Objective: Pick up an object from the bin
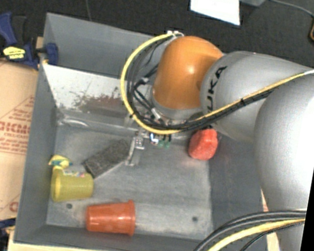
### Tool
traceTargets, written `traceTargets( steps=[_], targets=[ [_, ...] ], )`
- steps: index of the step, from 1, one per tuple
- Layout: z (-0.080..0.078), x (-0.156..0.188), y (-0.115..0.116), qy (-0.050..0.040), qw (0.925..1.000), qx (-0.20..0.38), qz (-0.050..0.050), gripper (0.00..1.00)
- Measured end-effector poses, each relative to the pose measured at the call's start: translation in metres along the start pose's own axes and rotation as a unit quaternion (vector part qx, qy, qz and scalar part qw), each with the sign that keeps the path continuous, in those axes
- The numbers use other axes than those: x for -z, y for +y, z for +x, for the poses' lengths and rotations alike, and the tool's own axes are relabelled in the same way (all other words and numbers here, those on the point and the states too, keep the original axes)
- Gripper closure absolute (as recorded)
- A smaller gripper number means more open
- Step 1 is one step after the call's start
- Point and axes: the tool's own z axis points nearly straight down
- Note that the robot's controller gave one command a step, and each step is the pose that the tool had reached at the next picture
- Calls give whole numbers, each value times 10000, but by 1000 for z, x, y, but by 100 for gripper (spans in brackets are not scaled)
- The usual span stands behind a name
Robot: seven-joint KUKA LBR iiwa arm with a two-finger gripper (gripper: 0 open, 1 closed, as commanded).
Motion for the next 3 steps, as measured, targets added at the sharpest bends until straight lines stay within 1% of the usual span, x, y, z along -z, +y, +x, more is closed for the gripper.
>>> traceTargets(
  steps=[1,2,3],
  targets=[
    [-1,5,0,-36,10000,-12,-4,0],
    [1,-68,27,-23,9770,2134,-3,0],
    [5,-10,23,-84,9881,1534,3,0]
  ],
)
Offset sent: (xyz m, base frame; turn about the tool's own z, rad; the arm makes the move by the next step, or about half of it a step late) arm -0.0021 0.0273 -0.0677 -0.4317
